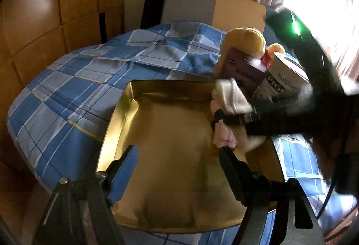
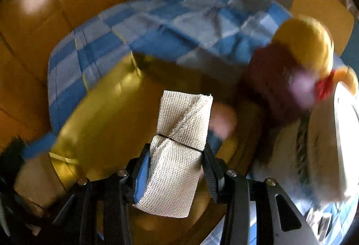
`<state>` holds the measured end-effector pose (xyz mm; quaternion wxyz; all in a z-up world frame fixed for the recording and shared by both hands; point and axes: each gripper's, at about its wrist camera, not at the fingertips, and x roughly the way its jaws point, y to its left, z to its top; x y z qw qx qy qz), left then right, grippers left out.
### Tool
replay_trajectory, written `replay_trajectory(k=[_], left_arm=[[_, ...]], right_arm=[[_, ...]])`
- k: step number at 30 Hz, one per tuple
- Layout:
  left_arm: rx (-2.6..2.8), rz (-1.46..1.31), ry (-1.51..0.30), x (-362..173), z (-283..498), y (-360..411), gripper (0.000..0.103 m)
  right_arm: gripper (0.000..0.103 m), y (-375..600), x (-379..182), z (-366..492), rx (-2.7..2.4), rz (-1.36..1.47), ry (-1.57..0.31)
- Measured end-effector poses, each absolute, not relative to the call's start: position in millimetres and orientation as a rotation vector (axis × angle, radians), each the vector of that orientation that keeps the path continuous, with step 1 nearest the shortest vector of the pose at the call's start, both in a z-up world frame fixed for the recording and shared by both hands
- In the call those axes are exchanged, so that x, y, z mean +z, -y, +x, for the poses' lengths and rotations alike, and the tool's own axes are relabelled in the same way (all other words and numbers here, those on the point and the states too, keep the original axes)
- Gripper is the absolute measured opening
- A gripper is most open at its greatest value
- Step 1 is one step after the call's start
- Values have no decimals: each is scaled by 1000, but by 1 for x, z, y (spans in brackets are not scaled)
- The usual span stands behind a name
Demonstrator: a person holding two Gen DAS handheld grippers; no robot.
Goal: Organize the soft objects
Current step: 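Lower the white gauze bandage into the tray beside the pink roll with the right gripper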
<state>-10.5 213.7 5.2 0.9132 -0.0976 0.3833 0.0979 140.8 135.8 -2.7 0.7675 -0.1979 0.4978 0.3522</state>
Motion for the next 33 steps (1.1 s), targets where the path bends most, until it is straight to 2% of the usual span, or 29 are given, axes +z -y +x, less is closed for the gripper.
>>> replay_trajectory(k=[10,14,19,33], left_arm=[[205,-200,-808,-3,-19,-210,78],[203,-204,-808,-5,-20,-207,79],[202,-195,-803,-6,-22,-203,80],[185,-149,-775,-1,-25,-188,80]], right_arm=[[44,-103,-44,126,618,-445,-1115],[45,-97,-42,121,597,-415,-1072],[60,-94,-36,111,582,-383,-1026],[61,-55,-7,94,568,-198,-916]])
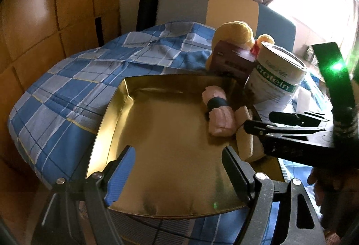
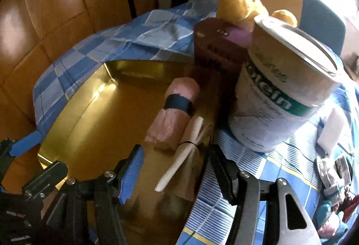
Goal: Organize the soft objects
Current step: 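Lower the white gauze bandage into the tray beside the pink roll with the right gripper, then move both tools back to the pile and grasp the white sponge with the left gripper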
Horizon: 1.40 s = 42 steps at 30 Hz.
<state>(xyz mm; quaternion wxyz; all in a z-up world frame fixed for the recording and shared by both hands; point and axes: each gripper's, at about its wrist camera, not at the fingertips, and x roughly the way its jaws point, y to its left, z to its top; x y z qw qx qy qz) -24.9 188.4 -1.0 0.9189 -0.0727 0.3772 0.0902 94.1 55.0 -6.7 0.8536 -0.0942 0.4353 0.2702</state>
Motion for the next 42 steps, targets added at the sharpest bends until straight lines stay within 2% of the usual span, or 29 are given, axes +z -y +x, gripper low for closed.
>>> replay_trajectory(k=[23,36,42], left_arm=[[67,-53,-785,3,-20,-138,80],[-34,43,-791,10,-7,-86,80],[-108,99,-806,6,1,-54,80]], right_arm=[[62,41,15,78,400,-127,-808],[62,164,14,110,93,-82,-776],[62,231,-1,116,-70,76,-780]])
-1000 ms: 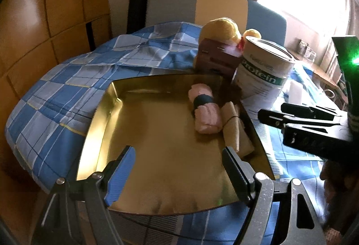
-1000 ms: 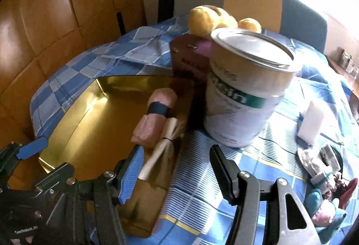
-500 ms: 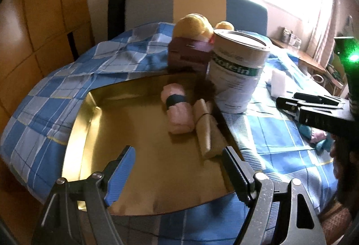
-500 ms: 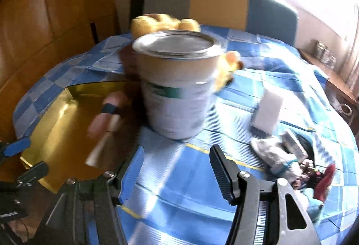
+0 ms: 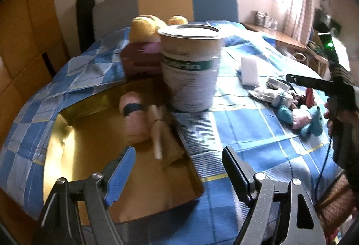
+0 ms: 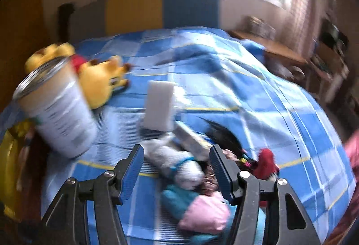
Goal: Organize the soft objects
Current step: 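Move both tools back to the pile and grasp the white sponge with the left gripper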
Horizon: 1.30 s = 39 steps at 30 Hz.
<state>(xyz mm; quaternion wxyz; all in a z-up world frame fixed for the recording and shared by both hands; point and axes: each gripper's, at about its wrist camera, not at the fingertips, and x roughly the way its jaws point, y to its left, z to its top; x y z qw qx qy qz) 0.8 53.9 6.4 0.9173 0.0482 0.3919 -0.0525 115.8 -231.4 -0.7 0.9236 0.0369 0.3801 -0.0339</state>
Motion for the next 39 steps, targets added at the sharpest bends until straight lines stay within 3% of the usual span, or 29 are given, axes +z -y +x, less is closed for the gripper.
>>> replay_trajectory(k=[21,39], left_arm=[[-269,165,-858,-7,51,33,80],[-345,120,-876,-28,212,130,85]], right_arm=[[62,309,-8,109,-251,446,-807],[62,326,-12,106,-211,579,-820]])
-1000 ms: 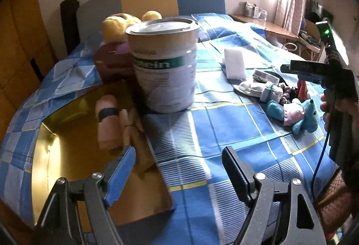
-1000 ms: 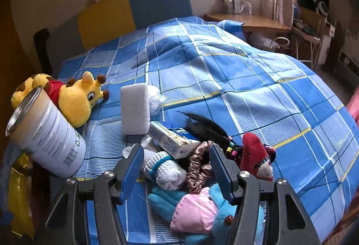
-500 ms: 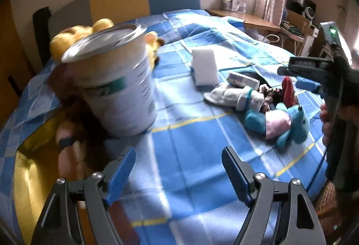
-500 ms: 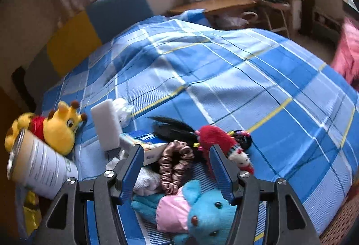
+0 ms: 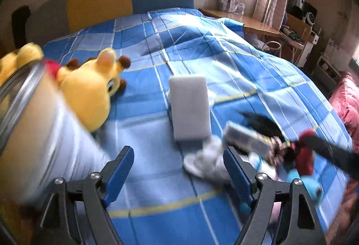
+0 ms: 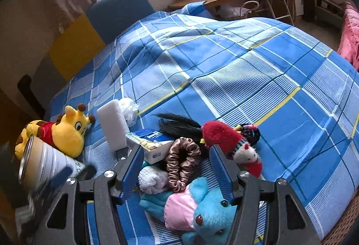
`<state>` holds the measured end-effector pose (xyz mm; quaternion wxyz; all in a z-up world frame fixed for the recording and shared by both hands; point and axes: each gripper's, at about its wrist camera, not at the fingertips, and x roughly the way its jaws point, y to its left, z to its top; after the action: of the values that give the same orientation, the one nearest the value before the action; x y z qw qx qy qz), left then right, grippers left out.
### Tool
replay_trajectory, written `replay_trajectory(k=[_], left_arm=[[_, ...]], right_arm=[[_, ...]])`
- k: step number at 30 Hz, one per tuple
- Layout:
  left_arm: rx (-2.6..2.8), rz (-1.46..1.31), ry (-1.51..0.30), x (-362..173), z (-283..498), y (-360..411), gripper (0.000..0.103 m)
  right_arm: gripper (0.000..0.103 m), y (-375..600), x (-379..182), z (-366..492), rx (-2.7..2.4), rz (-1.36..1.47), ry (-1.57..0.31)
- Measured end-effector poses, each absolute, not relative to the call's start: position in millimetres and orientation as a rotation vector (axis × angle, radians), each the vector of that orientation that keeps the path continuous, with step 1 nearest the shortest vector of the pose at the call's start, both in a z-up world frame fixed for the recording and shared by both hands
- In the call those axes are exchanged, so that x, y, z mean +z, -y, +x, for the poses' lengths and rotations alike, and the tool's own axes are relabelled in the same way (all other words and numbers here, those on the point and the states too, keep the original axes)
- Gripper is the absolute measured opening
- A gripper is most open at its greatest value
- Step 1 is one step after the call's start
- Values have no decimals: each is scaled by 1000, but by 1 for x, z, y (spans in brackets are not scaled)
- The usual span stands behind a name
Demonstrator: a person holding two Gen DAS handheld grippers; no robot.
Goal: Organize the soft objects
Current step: 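Move both tools back to the pile and grasp the white sponge with the left gripper, then lift the white sponge with the left gripper while right grasps the plastic-wrapped ball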
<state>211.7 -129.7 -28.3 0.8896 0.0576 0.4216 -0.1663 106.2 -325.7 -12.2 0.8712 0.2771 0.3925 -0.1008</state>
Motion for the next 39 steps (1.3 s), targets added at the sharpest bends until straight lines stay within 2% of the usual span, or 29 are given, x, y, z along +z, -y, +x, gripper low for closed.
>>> replay_trajectory(k=[6,12,14,15,16,18,27,37,39], left_arm=[[-355,103,-873,-40,254,148,95],[-345,136,-904,-62,282,165,95],[-356,130,-912,-68,288,168,83],[-371,134,-927,-72,293,171,71],[-382,132,-948,-76,296,172,55],[-399,111,-942,-74,294,170,55],[-424,68,-889,-38,217,122,55],[-351,109,-974,-65,87,61,55],[-348,109,-911,-64,66,52,55]], right_arm=[[62,328,-16,107,-187,616,-834],[62,325,-19,110,-165,622,-846],[62,324,-20,111,-169,613,-853],[62,323,-21,112,-168,608,-857],[62,322,-21,113,-169,603,-859],[62,321,-21,113,-172,585,-857],[62,323,-21,111,-188,581,-857],[62,315,-23,113,-165,548,-886],[62,307,-22,115,-138,517,-897]])
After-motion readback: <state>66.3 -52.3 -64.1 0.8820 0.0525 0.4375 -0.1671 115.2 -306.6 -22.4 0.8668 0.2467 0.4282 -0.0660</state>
